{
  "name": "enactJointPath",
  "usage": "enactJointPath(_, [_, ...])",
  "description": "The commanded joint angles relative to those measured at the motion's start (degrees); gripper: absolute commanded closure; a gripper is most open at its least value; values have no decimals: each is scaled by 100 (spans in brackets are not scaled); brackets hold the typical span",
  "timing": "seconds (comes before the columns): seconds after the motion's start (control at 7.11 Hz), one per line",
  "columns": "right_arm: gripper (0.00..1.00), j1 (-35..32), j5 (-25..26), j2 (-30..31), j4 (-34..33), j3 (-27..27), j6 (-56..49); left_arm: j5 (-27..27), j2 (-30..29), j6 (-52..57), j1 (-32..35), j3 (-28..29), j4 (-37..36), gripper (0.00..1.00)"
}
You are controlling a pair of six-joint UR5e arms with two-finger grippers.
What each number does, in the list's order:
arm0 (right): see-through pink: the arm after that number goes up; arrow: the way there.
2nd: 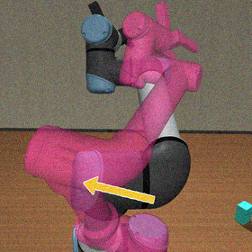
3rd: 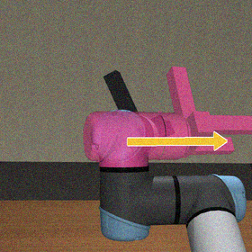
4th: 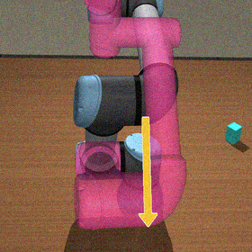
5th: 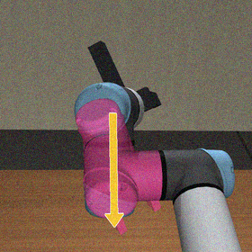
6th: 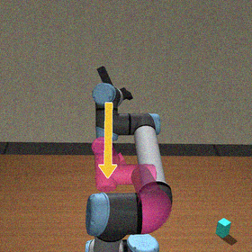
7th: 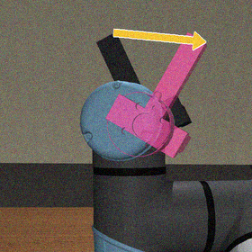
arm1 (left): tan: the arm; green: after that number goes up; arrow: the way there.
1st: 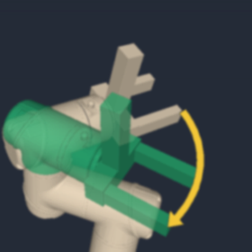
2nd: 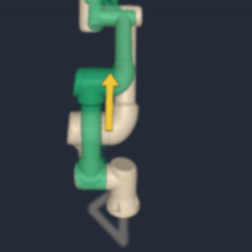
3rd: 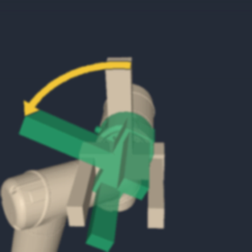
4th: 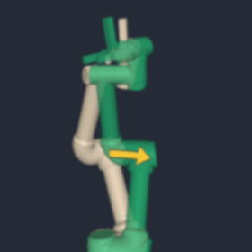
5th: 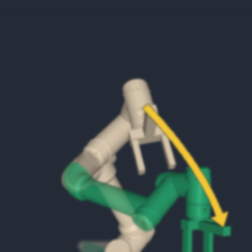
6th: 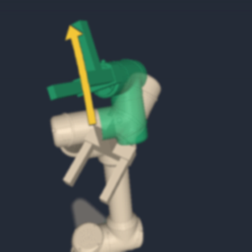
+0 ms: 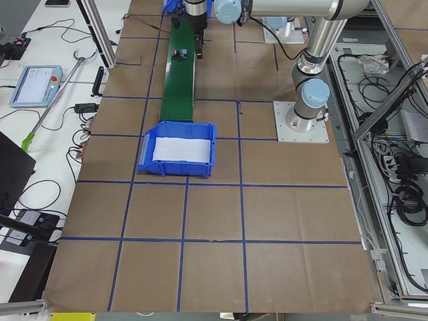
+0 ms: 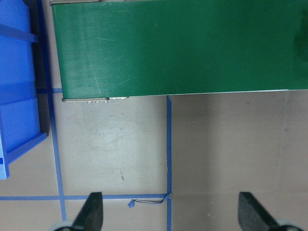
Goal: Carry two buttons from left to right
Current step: 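Move the right gripper back to the belt and grasp the red button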
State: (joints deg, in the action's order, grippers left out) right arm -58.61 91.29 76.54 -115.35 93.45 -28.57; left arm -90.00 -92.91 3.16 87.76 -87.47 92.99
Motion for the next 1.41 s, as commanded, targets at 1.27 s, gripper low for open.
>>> enactJointPath(1.27, [1, -3823, 627, -147, 1780, -1181, 4018, 0, 1, 44, -13, -33, 0, 0])
